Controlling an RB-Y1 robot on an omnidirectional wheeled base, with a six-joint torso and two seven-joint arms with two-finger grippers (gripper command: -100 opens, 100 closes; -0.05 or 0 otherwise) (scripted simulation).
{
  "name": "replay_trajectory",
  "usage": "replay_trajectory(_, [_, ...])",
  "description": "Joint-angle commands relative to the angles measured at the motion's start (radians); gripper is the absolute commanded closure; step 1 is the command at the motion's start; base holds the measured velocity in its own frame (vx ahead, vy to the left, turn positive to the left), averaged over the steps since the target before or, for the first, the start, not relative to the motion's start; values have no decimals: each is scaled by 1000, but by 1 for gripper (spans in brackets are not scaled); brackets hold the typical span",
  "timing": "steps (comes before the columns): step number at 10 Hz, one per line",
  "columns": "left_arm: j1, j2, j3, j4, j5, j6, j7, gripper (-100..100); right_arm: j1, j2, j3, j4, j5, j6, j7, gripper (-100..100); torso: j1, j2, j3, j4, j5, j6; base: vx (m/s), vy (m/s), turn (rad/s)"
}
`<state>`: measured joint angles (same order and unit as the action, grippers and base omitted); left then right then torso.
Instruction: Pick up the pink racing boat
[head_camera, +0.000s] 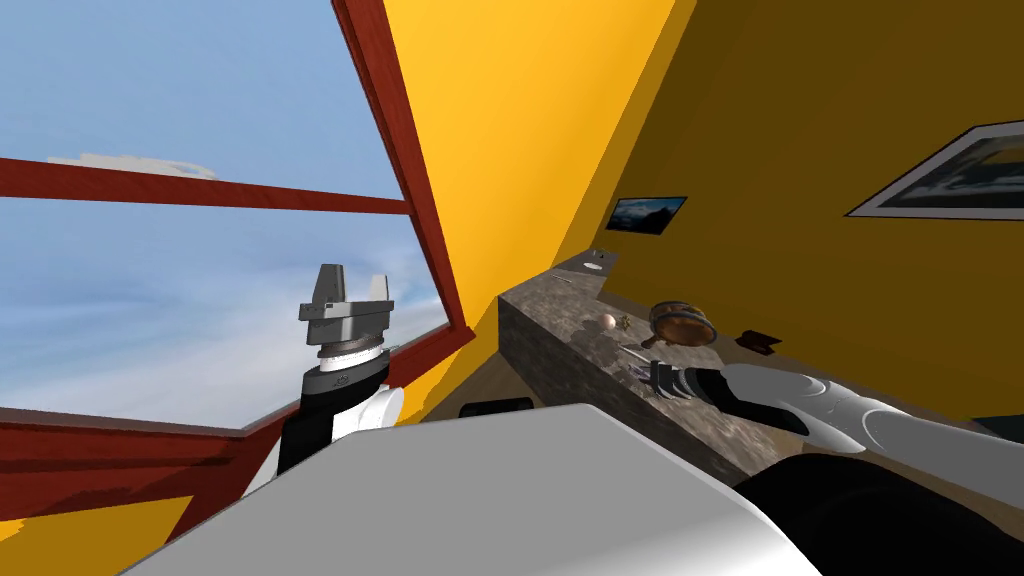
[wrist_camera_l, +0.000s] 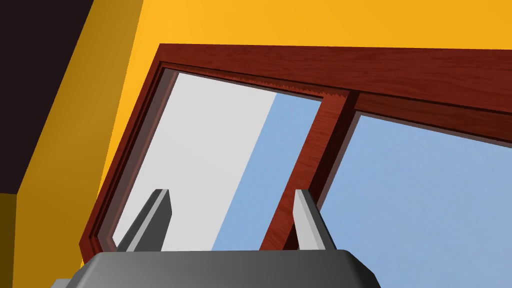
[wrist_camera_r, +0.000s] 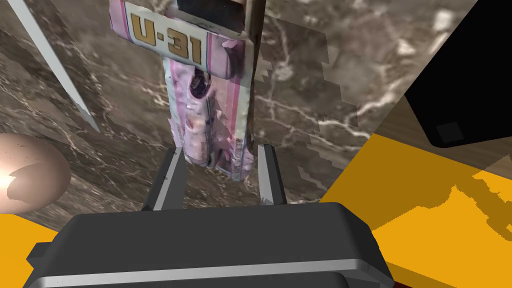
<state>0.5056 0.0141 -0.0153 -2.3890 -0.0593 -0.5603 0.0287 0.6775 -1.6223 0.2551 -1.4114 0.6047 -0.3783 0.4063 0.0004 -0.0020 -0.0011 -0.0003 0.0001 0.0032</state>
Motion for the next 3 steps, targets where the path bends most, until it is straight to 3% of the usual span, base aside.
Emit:
replay_trajectory(1, [0,0,0,0,0,0,0,0,8,-24,-17,-26,0,-9,9,100,0,0,0,0,0,0,92,22,-231])
replay_trajectory(2, [0,0,0,0,0,0,0,0,-8,-12,-1,-7,5,-10,2,100,1,-2,-1,0,0,-1,39,13,-38])
replay_trajectory(3, [0,0,0,0,0,0,0,0,-8,-13,-2,-7,5,-12,2,0,0,0,0,0,0,-3,5,3,7])
